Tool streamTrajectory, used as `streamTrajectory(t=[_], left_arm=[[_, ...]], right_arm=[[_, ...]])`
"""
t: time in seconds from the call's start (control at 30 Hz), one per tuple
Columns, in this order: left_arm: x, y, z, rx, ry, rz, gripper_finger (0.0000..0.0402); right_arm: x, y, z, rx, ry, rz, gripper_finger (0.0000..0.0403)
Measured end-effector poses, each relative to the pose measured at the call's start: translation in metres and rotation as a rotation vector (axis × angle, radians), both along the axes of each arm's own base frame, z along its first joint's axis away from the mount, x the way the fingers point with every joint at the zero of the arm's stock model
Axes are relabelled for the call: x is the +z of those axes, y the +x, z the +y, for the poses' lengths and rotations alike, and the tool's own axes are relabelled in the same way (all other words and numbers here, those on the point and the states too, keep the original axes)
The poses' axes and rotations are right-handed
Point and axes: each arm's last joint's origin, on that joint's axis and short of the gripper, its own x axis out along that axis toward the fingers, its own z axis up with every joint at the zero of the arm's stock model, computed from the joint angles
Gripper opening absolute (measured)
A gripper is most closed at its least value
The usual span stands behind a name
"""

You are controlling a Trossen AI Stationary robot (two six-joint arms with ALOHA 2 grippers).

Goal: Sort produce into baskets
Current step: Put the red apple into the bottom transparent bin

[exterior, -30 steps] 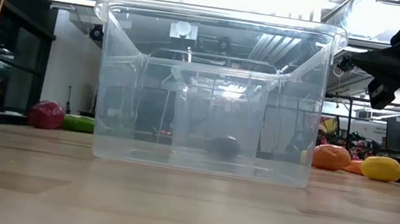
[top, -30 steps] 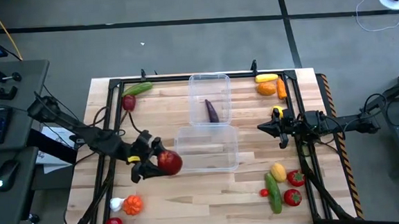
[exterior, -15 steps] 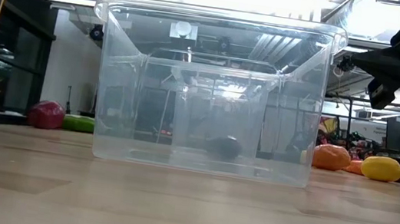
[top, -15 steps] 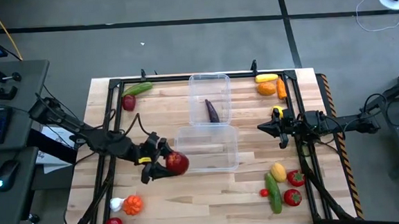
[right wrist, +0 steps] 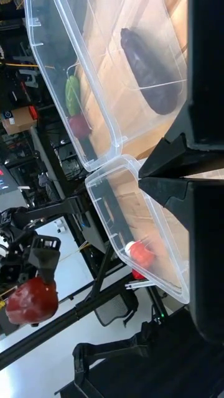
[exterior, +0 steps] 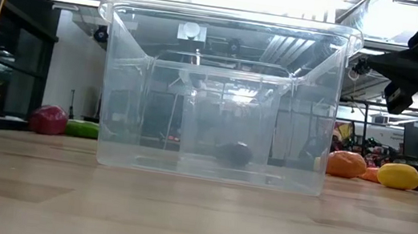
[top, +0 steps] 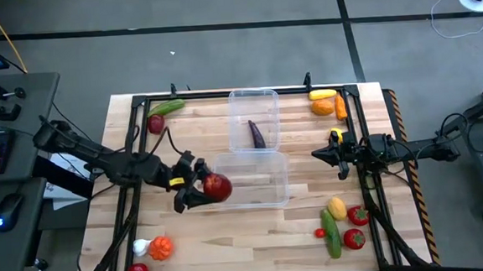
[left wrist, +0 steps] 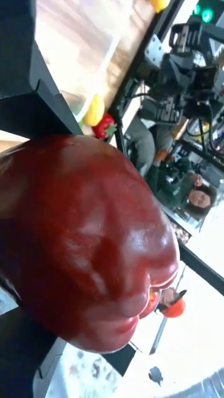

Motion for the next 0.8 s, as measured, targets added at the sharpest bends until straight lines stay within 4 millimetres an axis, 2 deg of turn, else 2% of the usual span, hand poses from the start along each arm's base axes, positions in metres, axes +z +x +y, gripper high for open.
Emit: streamTrajectory(t=[0.3, 0.8], left_arm=[[0.0016, 0.0024, 0.0067, -0.08, -0.05, -0.001, 0.0343], [0.006, 0.0024, 0.0076, -0.075, -0.024, -0.056, 0.0343]], right_arm=[[0.0, 0.0, 0.0, 0.0, 0.0, 0.0, 0.0], [0.0, 0.0, 0.0, 0.0, 0.0, 0.0, 0.0]])
